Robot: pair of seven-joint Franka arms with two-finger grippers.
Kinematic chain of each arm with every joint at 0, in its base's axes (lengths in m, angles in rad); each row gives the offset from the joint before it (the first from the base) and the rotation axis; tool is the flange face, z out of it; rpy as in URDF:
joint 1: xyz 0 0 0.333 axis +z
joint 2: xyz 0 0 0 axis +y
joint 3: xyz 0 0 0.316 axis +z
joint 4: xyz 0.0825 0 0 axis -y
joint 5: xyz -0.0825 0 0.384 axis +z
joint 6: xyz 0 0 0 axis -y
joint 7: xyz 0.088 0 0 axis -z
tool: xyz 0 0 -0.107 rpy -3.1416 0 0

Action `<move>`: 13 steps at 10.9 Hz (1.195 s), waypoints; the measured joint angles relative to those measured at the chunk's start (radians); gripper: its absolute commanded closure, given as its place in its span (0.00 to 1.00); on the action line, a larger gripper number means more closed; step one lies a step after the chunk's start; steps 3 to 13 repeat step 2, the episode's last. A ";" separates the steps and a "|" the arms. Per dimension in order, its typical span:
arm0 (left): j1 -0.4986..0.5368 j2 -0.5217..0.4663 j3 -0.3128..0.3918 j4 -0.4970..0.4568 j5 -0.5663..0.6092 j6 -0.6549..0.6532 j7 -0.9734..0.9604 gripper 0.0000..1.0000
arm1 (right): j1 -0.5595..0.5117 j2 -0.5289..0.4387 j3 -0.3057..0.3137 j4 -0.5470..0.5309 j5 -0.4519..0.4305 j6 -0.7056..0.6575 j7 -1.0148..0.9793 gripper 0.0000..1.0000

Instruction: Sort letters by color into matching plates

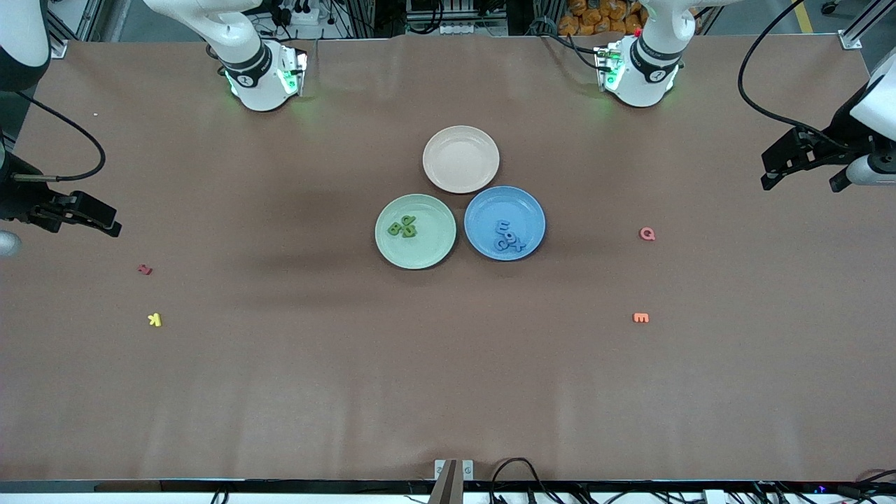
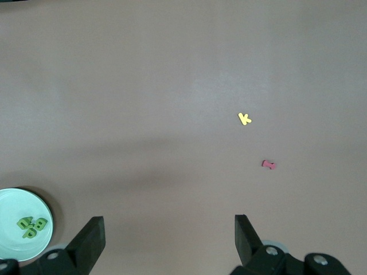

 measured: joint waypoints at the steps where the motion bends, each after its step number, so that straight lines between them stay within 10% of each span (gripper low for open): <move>1: 0.000 0.000 0.001 0.000 0.000 -0.006 0.000 0.00 | 0.000 0.001 0.000 0.000 0.000 0.000 0.000 0.00; 13: 0.000 0.000 0.002 -0.001 0.000 -0.020 0.000 0.00 | 0.000 0.001 0.000 0.000 0.000 0.000 0.000 0.00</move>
